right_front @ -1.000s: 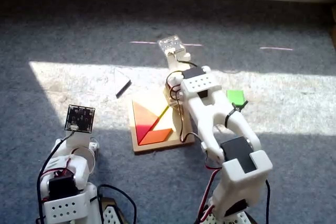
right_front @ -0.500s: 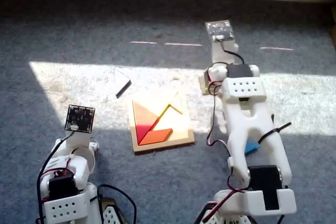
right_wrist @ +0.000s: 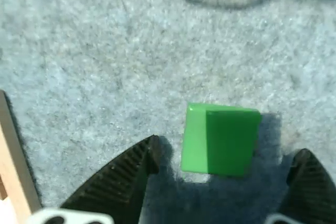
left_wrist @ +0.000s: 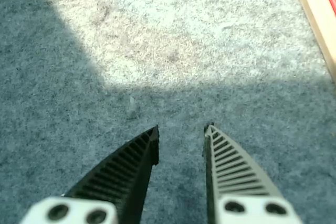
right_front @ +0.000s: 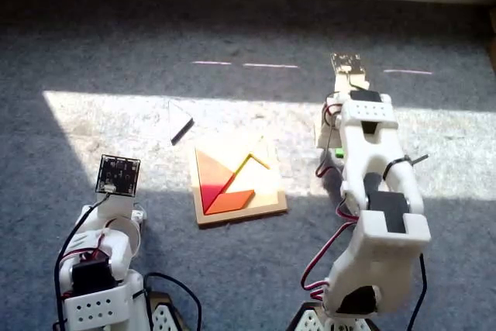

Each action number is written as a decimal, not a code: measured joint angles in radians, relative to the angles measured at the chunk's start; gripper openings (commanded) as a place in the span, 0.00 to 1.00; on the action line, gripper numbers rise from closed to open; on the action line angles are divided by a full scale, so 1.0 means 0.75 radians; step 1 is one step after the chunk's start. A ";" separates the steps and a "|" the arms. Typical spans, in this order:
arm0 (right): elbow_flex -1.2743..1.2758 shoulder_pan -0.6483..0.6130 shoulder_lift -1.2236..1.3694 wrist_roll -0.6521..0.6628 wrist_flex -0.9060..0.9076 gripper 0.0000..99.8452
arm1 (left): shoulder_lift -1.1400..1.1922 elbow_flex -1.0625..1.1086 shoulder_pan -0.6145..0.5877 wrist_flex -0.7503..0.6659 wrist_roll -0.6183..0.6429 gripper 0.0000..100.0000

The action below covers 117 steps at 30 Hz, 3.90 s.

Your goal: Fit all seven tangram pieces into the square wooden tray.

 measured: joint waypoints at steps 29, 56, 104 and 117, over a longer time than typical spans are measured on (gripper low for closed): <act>-0.117 0.037 0.110 0.000 0.100 0.06 | 0.000 0.000 0.000 0.000 0.000 0.15; 0.170 -0.626 -0.423 0.366 0.295 0.06 | 0.000 0.000 0.000 0.000 0.000 0.15; 0.256 -0.671 -0.315 0.530 0.121 0.16 | 0.000 0.000 0.000 0.000 0.000 0.15; 0.372 -0.671 -0.458 0.493 0.070 0.04 | 0.000 0.000 0.000 0.000 0.000 0.15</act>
